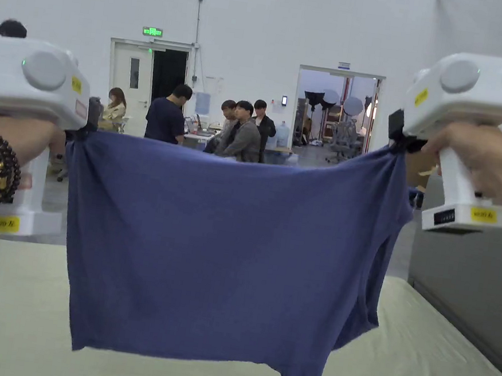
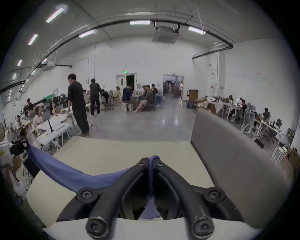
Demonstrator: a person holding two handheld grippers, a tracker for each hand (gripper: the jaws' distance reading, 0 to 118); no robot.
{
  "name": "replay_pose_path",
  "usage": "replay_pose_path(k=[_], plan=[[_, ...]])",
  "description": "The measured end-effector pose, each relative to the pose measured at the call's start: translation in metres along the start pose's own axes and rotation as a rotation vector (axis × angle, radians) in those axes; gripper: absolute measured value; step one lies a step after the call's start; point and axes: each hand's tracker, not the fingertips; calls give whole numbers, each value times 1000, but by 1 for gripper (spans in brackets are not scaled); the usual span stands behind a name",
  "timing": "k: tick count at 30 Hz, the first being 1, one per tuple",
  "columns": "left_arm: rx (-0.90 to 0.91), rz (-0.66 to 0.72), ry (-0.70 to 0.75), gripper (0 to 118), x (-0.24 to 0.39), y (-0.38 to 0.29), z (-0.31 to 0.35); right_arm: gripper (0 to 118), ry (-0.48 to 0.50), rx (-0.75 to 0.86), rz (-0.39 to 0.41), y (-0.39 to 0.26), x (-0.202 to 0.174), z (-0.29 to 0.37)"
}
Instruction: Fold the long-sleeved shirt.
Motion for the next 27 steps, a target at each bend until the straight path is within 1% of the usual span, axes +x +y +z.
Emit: replay_pose_path(k=[4, 7, 9, 12, 16, 19, 22, 27], plan=[[-93, -13, -2, 0, -8, -78, -27, 1, 34, -109, -30, -81, -5, -48], [-185, 3, 33, 0, -12, -138, -41, 1, 73, -189, -6, -138, -12, -74], [-221, 5, 24, 0, -16, -168, -46, 1, 70, -228, 9, -166, -16, -84], [-243, 10, 10, 0, -19, -191, -39, 1, 65, -240, -2, -187, -14, -79], [-247, 6, -31, 0, -24, -202, 0, 1, 86, -235, -22, -199, -3, -37], [-237, -12, -83, 0, -29, -224, 46, 1, 111, -226, 4, -228, 5, 12], [-273, -47, -101, 0, -31, -266, 90, 1, 151, -241, 29, -283, 12, 58], [-422, -79, -165, 0, -47, -360, 148, 1, 229, -394, 93, -397, 18, 119]])
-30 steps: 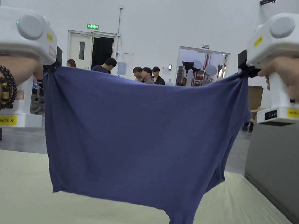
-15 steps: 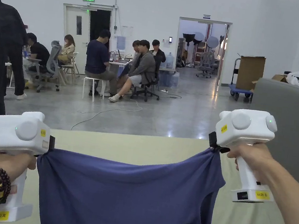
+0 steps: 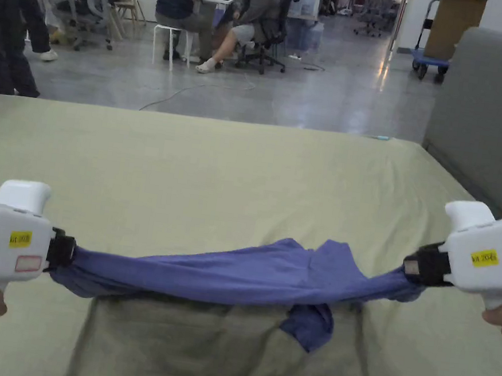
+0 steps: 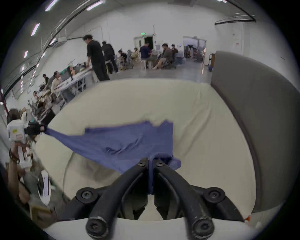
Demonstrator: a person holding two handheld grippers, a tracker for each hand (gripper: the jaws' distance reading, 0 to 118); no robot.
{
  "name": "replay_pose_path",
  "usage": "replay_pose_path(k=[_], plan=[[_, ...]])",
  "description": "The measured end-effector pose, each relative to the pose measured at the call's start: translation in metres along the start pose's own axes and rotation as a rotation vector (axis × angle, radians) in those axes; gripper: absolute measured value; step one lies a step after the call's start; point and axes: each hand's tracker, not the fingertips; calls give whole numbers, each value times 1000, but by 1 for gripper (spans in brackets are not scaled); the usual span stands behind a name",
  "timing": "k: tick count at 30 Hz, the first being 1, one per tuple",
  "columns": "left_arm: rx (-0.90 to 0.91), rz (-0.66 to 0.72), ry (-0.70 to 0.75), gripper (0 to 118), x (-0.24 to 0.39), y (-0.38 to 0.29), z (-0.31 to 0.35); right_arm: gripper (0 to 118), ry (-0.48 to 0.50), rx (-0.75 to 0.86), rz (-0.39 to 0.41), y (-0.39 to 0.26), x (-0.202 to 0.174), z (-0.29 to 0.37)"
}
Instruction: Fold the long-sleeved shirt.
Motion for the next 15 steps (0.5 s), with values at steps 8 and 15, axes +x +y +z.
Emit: replay_pose_path(k=[8, 15], plan=[[-352, -72, -77, 0, -1, -134, 1, 1, 80, -486, 164, -148, -22, -33], [-576, -217, -123, 0, -6, -169, -3, 1, 128, -718, 308, -185, -38, -40]])
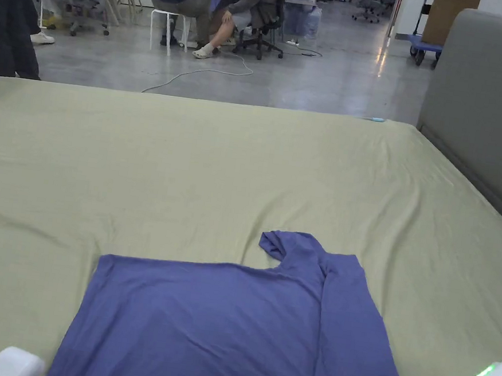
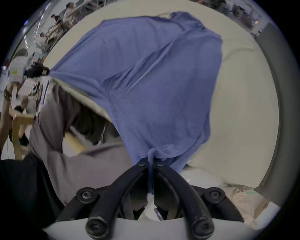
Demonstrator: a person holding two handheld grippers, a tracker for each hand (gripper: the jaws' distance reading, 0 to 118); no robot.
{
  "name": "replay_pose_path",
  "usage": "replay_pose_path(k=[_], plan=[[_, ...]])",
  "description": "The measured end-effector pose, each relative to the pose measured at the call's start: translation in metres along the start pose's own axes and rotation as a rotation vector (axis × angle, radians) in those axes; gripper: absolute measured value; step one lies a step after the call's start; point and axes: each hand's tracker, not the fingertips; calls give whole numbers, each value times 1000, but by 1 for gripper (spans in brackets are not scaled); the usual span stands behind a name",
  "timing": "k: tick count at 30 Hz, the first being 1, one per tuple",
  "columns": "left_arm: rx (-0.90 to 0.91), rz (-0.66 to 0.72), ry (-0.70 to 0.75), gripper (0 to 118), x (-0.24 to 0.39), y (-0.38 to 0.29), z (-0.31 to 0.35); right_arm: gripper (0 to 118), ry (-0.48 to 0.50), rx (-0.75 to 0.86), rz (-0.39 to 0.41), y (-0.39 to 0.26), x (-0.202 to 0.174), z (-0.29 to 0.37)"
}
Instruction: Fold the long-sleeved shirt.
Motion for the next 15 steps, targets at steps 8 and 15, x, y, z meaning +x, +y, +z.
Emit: replay_pose_path(k=[8, 15], plan=[[166, 63, -7, 56, -8, 5, 15, 74, -88, 131, -16, 3, -2, 19], [366, 112, 32, 111, -2, 54, 62, 108, -199, 292, -71, 33, 16, 66]])
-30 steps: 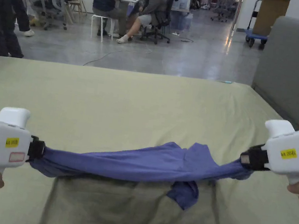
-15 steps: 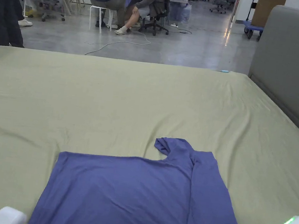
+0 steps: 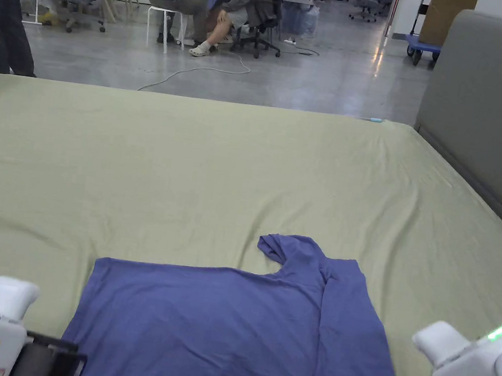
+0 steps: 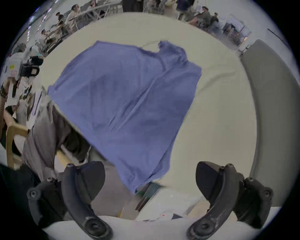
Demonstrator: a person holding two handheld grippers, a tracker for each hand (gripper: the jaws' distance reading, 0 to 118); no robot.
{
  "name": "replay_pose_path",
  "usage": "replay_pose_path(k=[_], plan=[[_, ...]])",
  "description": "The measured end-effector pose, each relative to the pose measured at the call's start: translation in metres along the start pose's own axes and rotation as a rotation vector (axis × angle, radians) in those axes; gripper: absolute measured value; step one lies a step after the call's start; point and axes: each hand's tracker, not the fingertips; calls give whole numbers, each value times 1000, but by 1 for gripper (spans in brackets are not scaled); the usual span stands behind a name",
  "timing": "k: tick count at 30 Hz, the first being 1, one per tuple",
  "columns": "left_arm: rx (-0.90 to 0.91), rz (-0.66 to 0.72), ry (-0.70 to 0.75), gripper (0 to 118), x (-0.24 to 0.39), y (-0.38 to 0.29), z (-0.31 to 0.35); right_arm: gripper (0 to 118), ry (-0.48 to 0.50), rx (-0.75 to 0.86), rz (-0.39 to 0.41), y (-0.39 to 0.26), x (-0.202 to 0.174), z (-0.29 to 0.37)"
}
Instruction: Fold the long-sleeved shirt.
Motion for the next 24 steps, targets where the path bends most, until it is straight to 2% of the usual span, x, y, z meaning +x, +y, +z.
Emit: replay_pose_path(k=[1, 2, 3, 4, 5, 6, 8, 12, 19, 20, 22, 24], plan=[[15, 13, -3, 97, 2, 12, -2, 66, -20, 28, -45, 10, 4, -1], [45, 27, 1, 62, -1, 12, -13, 17, -32, 66, -95, 18, 7, -3], [102, 26, 16, 28, 1, 20, -18, 4, -34, 108, -142, 28, 10, -6], [129, 9, 33, 15, 3, 28, -26, 0, -18, 128, -175, 37, 13, -14], [131, 5, 85, 15, 8, 35, -39, 0, -10, 139, -199, 50, 19, -24], [140, 8, 114, 0, 11, 42, -49, 0, 31, 165, -216, 62, 25, -30], [136, 31, 68, 0, 11, 55, -71, 0, 73, 150, -244, 92, 36, -46], [129, 84, 34, 0, -12, 74, -115, 0, 30, 162, -192, 176, 49, -81], [115, 111, 93, 0, -12, 92, -149, 0, 9, 173, -223, 319, 79, -144], [118, 138, 90, 0, -15, 94, -150, 13, 2, 178, -227, 334, 82, -153], [117, 170, 82, 0, -19, 96, -151, 55, 8, 169, -235, 354, 88, -175], [116, 179, 84, 0, -19, 94, -151, 57, -4, 101, -258, 368, 95, -201]])
